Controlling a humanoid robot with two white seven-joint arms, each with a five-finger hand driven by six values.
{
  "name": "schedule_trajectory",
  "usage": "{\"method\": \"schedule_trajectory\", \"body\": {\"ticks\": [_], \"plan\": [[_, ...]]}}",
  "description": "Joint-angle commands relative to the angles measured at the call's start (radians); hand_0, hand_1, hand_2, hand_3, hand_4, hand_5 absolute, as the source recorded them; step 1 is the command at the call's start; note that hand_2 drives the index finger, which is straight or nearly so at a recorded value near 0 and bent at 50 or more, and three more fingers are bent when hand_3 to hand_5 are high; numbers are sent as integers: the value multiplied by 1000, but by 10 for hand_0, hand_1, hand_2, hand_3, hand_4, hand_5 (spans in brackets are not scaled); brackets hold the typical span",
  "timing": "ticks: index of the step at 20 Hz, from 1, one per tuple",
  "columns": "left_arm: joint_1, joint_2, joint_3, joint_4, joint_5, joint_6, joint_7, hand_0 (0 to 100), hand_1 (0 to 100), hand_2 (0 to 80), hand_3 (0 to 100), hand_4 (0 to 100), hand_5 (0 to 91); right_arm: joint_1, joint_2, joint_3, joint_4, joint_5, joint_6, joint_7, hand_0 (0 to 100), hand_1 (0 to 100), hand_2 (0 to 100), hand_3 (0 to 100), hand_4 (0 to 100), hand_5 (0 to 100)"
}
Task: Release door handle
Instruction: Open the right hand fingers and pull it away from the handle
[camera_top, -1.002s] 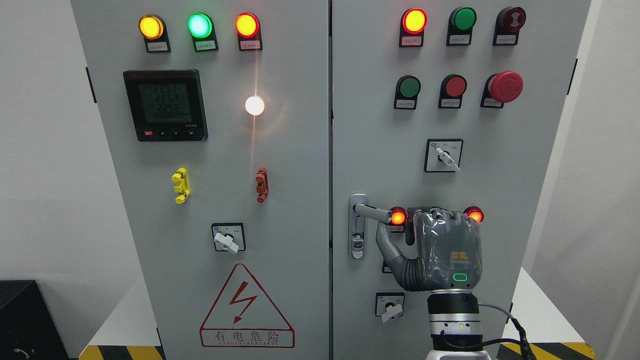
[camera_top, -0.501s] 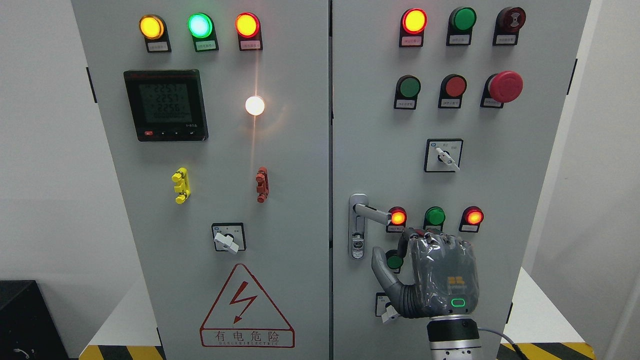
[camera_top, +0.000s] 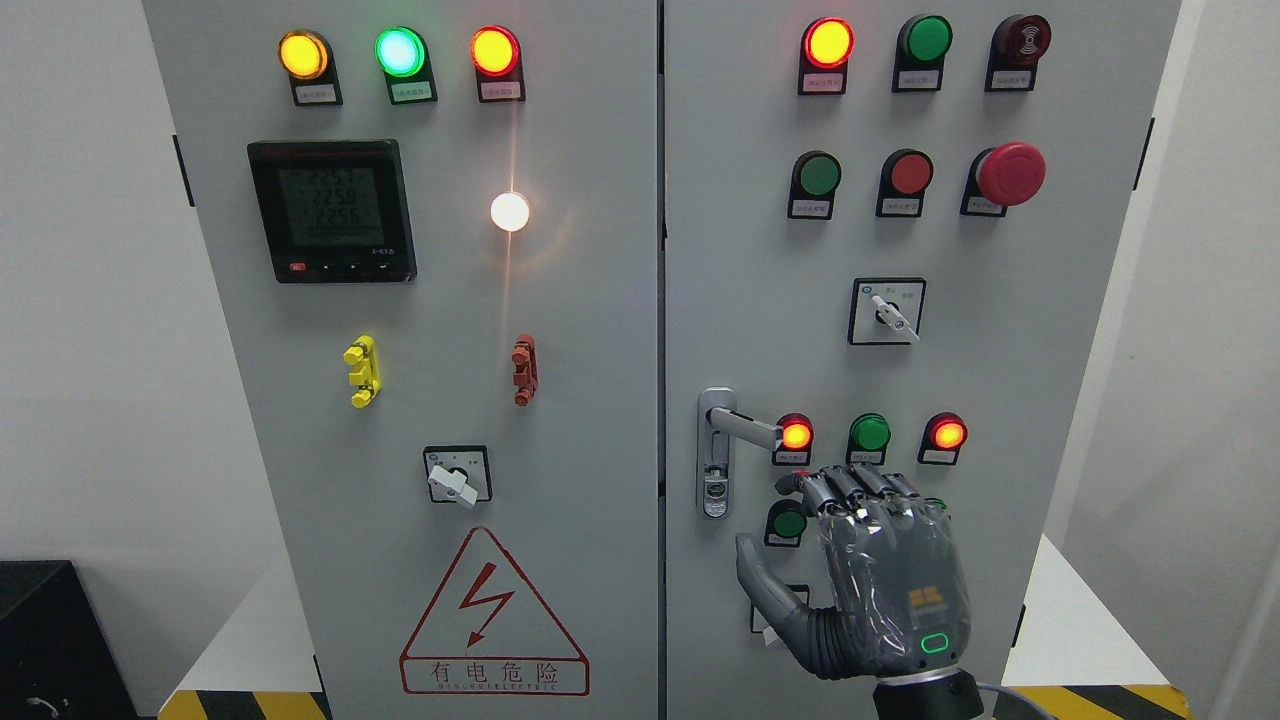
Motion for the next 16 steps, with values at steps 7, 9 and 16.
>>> {"method": "schedule_trajectory", "body": {"ticks": [7, 9, 16], "plan": [[-26, 0, 0, 29, 1, 0, 1, 120, 556, 0, 0, 0, 0, 16, -4, -331, -70, -177, -227, 12, 432, 204, 33, 147, 178, 159], [-26, 0, 0, 29, 1, 0, 1, 120, 556, 0, 0, 0, 0, 26, -7, -347, -64, -214, -257, 15, 435, 193, 3, 97, 97, 97], [-26, 0, 0, 29, 0, 0, 1, 120, 556, 0, 0, 0, 0, 62, -7, -338, -61, -252, -272, 35, 451, 148, 0, 20, 0, 0]]}}
